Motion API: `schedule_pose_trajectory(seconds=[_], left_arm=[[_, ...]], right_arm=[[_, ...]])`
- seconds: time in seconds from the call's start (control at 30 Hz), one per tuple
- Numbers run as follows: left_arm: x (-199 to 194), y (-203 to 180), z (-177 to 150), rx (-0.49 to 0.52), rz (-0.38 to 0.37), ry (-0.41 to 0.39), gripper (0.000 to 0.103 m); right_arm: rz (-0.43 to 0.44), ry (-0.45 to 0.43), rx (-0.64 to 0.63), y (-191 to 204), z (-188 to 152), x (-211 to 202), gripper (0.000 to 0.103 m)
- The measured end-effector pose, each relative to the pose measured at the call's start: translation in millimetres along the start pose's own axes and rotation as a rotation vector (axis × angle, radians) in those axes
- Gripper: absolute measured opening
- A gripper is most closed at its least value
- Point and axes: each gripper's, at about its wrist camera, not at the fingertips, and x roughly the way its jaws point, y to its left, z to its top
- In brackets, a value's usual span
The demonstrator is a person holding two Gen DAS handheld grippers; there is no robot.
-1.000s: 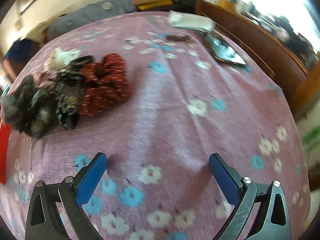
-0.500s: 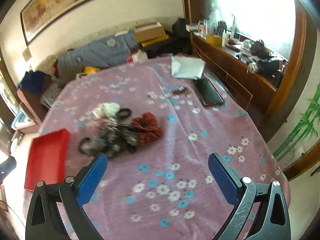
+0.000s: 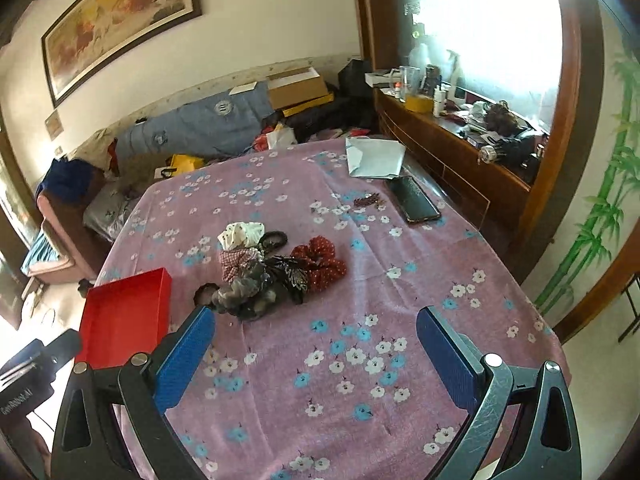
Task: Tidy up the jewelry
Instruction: 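Move both tools toward the pile of scrunchies beside the red tray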
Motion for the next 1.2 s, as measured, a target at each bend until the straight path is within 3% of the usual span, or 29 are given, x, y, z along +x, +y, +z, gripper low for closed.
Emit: schedule_pose_trajectory(seconds=[0.23, 0.4, 0.73, 0.97, 1.2], left_arm=[[12, 21, 6, 0.013, 0.024, 0.016, 0.103], [24, 27, 9, 0.069, 0.033, 0.027, 0.103], [57, 34, 8, 0.076, 0.049, 0.131, 0.103], [59, 21, 10, 0.052, 0.116, 0.143, 0.103], [69, -6, 7, 0.063, 0.159, 0.179, 0.103]], right_arm=[[-0.032, 0.008, 0.005, 17, -4, 1, 0.102], [-0.033, 0.069, 0.012, 27, -11, 14, 0.102], [-0.013, 0.158, 0.02, 31, -23, 37, 0.102], [0.043, 0.186, -0.035, 30, -14, 54, 0.102], [0.082, 0.161, -0.077, 5, 4, 69, 0.102]])
